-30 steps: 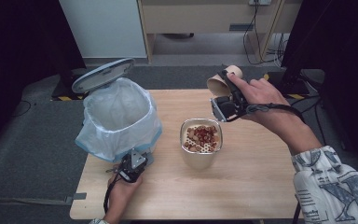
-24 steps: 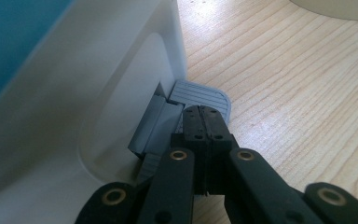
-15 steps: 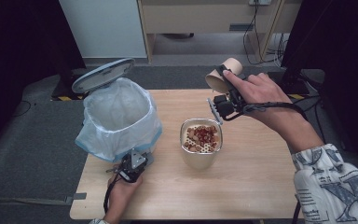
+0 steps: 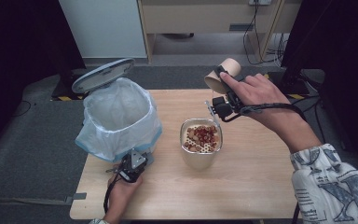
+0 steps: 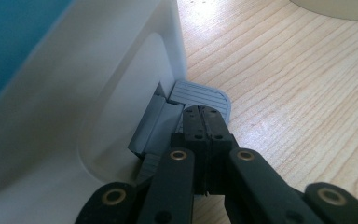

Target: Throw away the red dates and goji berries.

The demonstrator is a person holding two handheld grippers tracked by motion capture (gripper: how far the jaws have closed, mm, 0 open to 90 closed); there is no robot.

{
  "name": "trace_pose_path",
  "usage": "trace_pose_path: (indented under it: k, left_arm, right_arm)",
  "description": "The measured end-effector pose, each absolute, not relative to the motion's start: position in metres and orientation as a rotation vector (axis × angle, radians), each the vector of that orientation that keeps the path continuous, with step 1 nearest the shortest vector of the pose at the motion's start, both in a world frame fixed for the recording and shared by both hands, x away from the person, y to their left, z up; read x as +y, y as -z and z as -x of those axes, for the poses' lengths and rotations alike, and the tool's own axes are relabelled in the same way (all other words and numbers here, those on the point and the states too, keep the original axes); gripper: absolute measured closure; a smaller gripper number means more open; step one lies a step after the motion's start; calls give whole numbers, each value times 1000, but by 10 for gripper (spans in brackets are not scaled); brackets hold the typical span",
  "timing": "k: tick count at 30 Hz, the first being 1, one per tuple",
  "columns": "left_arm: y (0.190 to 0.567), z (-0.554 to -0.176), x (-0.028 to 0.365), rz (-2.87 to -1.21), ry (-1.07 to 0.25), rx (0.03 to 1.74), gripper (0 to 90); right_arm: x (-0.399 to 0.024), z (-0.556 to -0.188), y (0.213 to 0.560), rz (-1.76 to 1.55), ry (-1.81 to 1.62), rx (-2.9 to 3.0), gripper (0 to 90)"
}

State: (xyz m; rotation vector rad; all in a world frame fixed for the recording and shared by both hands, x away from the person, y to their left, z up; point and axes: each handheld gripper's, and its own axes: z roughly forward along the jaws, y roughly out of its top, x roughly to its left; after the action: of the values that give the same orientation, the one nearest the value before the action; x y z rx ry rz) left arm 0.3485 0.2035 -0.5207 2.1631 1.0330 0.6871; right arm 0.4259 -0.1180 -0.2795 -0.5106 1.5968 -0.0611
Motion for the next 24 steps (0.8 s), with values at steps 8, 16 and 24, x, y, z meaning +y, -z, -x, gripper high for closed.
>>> trace_pose_path:
  k: [8, 16, 24]
  left_arm:
    - [521, -348, 203, -2163, -688, 1033, 894]
    - [521, -349, 204, -2162, -687, 1034, 894]
    - [521, -348, 204, -2162, -686, 1035, 893]
  right_arm:
    - [-116, -427, 293, 575, 129, 1616, 365]
    - [-114, -429, 298, 593, 150, 1612, 365]
    - [-112, -429, 308, 654, 211, 1612, 365]
